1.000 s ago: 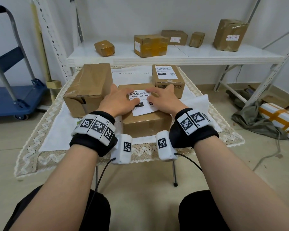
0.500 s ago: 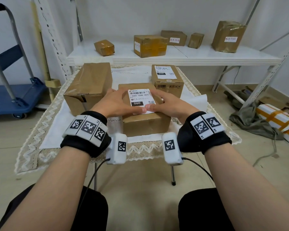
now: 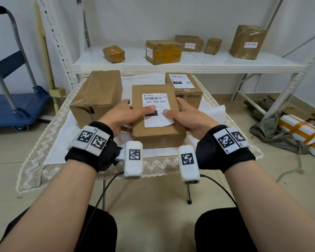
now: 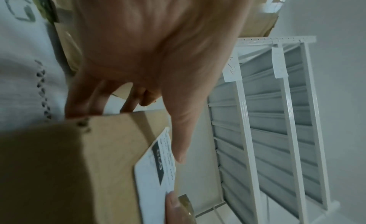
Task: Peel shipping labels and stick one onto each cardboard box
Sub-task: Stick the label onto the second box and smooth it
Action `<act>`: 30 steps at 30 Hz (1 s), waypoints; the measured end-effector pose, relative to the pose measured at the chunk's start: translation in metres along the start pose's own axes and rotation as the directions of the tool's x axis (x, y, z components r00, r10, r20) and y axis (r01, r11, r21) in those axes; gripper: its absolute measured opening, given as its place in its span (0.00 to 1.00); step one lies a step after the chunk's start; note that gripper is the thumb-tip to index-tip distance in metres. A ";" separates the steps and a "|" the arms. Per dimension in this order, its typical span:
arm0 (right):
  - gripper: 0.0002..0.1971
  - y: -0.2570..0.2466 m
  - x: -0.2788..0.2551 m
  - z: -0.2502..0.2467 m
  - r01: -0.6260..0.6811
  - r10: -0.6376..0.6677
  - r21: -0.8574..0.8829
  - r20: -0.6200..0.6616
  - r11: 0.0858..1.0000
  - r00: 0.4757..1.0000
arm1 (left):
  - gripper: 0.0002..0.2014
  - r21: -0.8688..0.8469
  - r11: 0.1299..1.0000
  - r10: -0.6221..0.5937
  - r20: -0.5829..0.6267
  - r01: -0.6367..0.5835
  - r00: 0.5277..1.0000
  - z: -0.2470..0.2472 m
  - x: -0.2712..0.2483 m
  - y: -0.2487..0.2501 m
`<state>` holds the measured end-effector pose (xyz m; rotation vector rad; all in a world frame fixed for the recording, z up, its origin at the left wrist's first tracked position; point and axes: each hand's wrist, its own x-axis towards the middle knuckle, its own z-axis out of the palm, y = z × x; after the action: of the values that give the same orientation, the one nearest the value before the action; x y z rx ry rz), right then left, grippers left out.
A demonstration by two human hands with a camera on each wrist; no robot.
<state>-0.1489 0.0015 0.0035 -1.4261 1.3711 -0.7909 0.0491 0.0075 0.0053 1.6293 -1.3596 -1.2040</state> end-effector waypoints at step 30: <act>0.37 -0.010 0.007 0.014 0.292 -0.678 -0.754 -0.264 0.588 0.685 | 0.26 -0.281 0.929 0.248 -0.012 -0.241 0.969 0.001 -0.021 0.027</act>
<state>-0.1314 -0.0038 0.0071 -2.3873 1.7999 -1.2165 0.0383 0.0226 0.0339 1.2127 -1.2954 -1.2052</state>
